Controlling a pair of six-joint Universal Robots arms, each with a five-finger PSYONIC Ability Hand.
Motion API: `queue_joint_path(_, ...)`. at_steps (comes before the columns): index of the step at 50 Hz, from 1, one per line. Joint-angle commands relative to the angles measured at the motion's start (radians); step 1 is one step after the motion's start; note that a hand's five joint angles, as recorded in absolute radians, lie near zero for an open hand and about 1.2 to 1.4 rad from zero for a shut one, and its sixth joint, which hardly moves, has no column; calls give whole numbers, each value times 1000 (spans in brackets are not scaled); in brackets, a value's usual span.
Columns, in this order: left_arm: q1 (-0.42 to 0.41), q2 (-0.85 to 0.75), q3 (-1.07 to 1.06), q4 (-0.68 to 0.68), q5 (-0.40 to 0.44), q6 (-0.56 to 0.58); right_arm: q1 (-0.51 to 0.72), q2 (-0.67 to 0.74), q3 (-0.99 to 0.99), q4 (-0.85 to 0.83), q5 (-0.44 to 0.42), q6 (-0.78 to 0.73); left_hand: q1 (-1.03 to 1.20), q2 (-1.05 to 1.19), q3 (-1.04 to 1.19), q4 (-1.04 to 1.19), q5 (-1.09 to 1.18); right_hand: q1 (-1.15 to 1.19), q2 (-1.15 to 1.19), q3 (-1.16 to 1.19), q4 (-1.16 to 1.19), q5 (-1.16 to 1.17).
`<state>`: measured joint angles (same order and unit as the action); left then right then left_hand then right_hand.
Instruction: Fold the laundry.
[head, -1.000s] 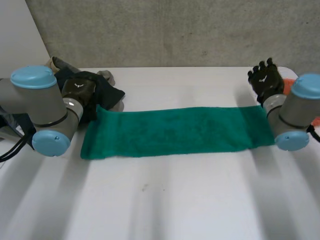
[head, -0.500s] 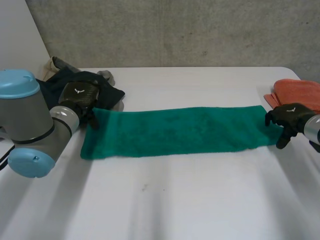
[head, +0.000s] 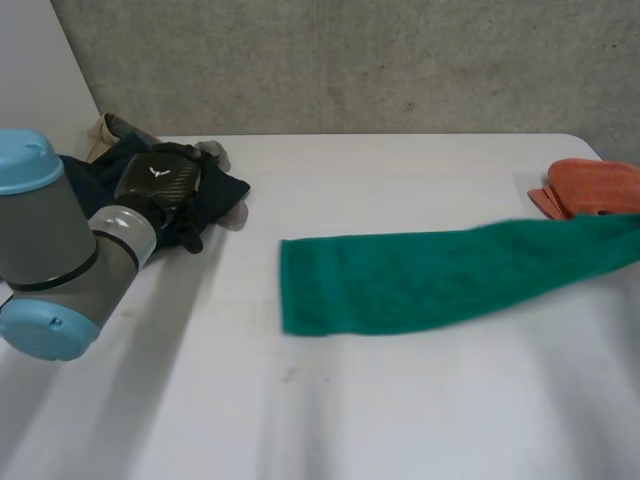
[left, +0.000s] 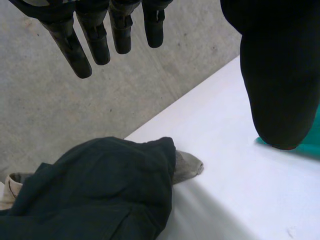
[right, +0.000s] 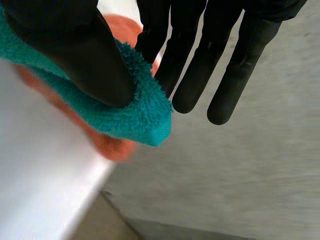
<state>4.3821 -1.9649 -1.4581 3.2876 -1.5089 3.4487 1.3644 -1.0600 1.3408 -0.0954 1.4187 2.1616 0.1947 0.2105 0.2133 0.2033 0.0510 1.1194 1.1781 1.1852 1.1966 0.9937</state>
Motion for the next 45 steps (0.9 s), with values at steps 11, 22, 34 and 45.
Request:
queue_joint_path(11,-3,84,-62,6,6,-52,537,-5,35,-300,-382,-71,-20,-36,-39,-29,-51,277,218,211,200,228)
queue_joint_path(22,-13,83,-85,9,7,-52,785,212,47,-210,-423,-106,-20,-36,-39,-29,-51,277,218,211,200,228)
queue_joint_path(34,-35,84,-54,12,7,-52,655,-21,96,-86,-158,465,-20,-36,-39,-29,-51,-945,-1004,-1011,-1022,-994)
queue_joint_path(45,-136,26,-15,70,10,-48,460,-38,244,39,-153,365,-16,-32,-35,-25,-47,-945,-1004,-1011,-1022,-994)
